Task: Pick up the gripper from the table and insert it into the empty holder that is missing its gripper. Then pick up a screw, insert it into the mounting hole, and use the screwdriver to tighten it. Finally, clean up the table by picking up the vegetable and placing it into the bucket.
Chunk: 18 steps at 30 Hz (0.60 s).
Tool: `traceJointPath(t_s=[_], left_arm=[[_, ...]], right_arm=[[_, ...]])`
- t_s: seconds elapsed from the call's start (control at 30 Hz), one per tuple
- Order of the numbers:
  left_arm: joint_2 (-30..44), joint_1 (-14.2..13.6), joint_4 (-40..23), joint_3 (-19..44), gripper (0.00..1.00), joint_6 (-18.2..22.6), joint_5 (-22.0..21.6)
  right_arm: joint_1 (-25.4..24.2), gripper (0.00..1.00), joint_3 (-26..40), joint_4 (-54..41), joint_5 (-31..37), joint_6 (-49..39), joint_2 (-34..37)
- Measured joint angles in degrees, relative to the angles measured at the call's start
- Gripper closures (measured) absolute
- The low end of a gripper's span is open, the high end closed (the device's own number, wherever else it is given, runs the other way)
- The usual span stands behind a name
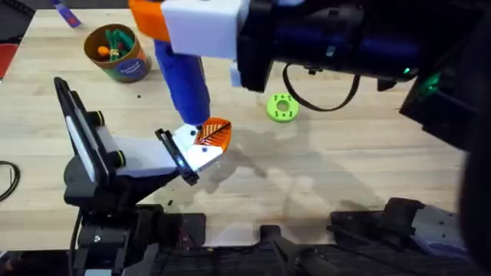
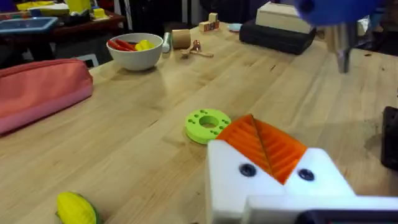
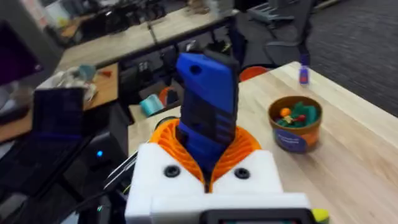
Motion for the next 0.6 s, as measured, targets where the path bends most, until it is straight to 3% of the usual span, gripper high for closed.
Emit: traceJointPath(t_s=[0.23,0.47,0.6], left_arm=[[0.0,0.0,0.0,0.0,0.995,0.0,0.0],[0.0,0.0,0.0,0.0,0.995,0.0,0.0],[0.0,0.0,0.0,0.0,0.995,0.0,0.0]], right_arm=[[0.5,0.980,-0.1,1.4,-3.9,-4.4,0.1],[2.1,0.980,-8.9,23.1,-4.8,-6.6,0.1],[1.5,0.980,-13.8,25.7,-5.2,-5.8,0.2]])
